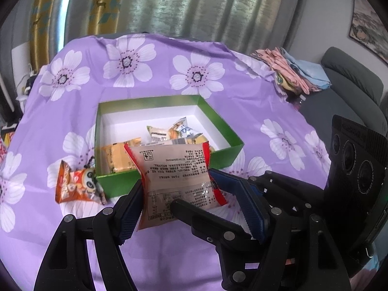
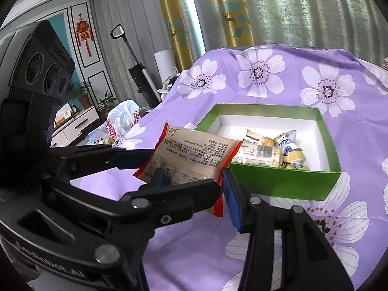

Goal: Organize snacks
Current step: 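Carry the red-and-white packet over the green box with the left gripper, then lower the red-and-white packet into the box beside the other snacks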

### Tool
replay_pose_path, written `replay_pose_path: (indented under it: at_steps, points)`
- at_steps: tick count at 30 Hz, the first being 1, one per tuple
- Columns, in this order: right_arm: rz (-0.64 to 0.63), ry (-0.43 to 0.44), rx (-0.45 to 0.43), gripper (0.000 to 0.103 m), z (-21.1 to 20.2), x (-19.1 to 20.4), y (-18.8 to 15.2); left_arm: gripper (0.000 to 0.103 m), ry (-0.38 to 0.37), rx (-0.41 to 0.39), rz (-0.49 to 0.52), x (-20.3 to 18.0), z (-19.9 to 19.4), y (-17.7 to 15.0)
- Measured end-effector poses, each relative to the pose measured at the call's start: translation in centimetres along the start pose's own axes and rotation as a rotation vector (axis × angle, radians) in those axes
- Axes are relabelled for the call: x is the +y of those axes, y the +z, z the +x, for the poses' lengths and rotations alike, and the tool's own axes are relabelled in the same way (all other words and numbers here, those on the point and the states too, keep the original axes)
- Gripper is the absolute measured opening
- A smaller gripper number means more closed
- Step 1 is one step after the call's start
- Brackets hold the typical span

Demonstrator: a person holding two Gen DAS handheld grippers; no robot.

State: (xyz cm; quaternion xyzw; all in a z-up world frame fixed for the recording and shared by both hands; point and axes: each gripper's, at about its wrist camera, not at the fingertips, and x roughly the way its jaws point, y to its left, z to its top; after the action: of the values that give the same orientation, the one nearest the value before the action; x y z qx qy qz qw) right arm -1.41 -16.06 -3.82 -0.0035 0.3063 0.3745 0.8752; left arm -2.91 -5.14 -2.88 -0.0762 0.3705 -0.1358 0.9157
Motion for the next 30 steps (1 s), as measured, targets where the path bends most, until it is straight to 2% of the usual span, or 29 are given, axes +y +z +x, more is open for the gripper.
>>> replay_pose_path:
  at_steps: [30]
  points:
    - [0.032, -0.032, -0.045, 0.049, 2.5, -5.6, 3.5, 0.075, -0.015, -0.012, 0.054, -0.1, 4.9, 5.4]
